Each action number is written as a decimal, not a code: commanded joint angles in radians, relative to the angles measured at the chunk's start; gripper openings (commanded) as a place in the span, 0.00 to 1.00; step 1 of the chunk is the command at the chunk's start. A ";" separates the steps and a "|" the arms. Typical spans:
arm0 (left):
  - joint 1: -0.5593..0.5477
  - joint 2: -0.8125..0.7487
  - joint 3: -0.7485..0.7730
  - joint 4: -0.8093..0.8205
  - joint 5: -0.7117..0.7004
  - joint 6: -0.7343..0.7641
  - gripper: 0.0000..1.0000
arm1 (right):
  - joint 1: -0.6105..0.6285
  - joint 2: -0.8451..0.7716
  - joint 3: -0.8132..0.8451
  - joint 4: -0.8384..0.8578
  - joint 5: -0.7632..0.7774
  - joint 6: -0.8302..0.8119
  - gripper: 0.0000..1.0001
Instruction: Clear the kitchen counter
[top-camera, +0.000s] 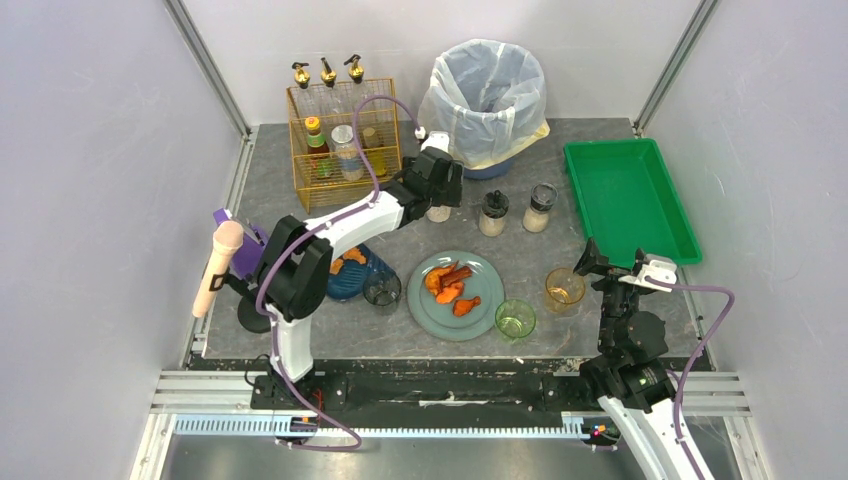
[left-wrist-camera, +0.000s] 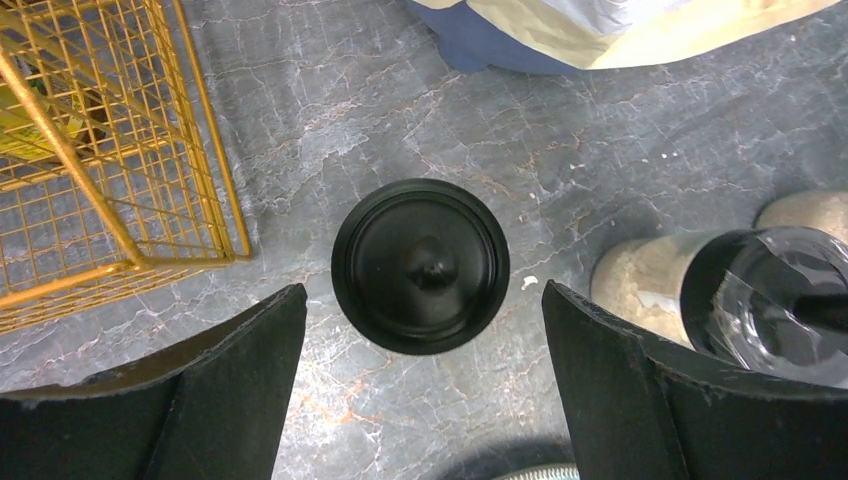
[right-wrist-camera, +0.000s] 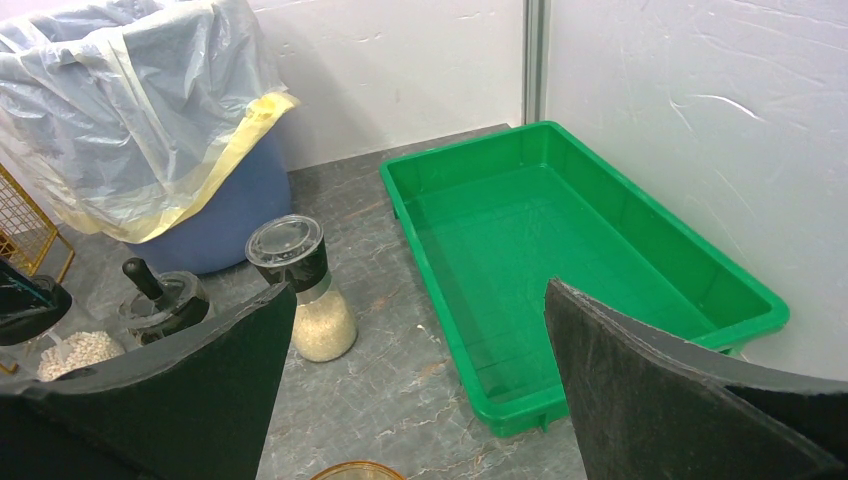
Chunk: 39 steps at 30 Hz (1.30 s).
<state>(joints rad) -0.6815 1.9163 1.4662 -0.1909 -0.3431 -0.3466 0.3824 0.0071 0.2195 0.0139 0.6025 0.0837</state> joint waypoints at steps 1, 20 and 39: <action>-0.003 0.039 0.066 0.024 -0.054 -0.033 0.93 | 0.004 -0.168 0.024 0.027 0.011 -0.007 0.98; -0.003 0.050 0.078 0.025 -0.042 -0.015 0.65 | 0.004 -0.168 0.024 0.028 0.008 -0.006 0.98; 0.111 -0.385 -0.058 -0.113 -0.033 0.067 0.28 | 0.004 -0.168 0.026 0.024 0.008 -0.001 0.98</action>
<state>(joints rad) -0.6395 1.6234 1.4292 -0.3111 -0.3386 -0.3271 0.3824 0.0071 0.2195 0.0143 0.6025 0.0834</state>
